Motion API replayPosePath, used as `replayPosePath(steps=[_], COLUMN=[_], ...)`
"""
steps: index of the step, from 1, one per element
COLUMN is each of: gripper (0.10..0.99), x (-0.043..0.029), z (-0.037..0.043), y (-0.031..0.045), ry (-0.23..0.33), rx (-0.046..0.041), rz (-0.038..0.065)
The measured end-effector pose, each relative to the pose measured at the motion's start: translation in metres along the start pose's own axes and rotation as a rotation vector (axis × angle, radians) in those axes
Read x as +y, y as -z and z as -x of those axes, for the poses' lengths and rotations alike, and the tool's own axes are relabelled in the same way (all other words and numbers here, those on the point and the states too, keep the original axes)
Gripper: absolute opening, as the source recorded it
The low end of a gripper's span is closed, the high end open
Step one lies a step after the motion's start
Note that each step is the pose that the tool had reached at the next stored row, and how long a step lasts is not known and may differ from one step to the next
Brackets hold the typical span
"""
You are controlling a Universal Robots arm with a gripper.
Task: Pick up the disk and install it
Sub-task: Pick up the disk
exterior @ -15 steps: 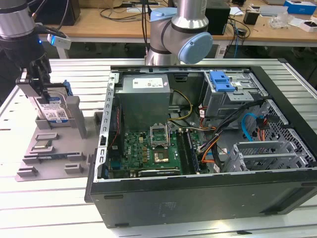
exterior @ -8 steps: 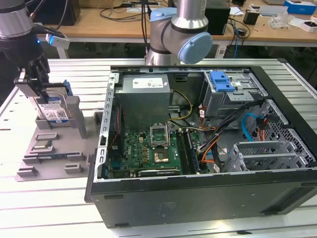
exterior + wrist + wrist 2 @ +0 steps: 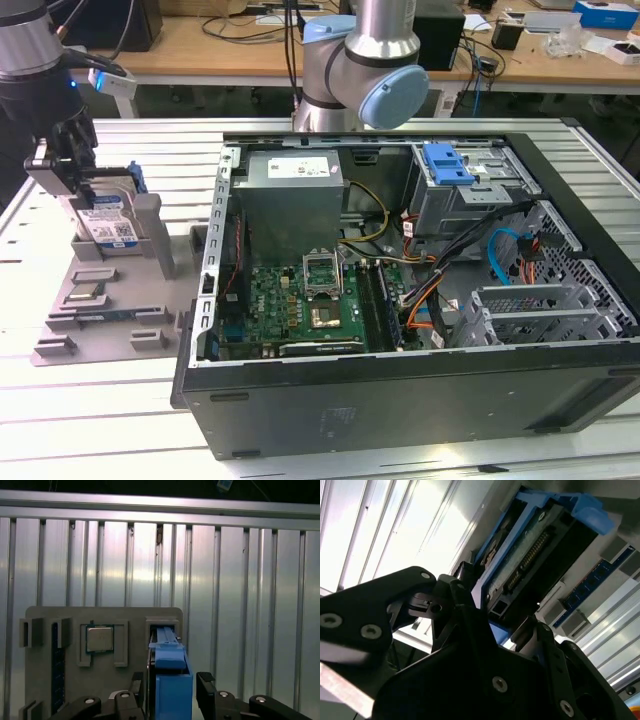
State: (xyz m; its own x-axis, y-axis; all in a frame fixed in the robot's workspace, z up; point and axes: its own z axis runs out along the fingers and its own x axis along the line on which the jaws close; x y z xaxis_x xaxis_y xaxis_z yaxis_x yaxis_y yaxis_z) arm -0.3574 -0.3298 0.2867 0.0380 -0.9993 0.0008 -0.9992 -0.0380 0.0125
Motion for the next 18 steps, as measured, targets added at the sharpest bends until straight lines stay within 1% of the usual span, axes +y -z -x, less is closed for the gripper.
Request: replayPosePath(steps=[1, 2, 3, 4, 18], gripper=[0.525, 0.463, 0.463, 0.369, 0.369], x=[0.0001, 0.0001, 0.0001, 0.0002, 0.0008], z=[0.0, 0.0, 0.0, 0.0, 0.0], y=[0.0, 0.0, 0.0, 0.0, 0.0], ry=[0.0, 0.0, 0.0, 0.0, 0.0], rx=[0.0, 0.0, 0.0001, -0.0001, 0.0], rz=[0.0, 0.0, 0.0, 0.0, 0.0])
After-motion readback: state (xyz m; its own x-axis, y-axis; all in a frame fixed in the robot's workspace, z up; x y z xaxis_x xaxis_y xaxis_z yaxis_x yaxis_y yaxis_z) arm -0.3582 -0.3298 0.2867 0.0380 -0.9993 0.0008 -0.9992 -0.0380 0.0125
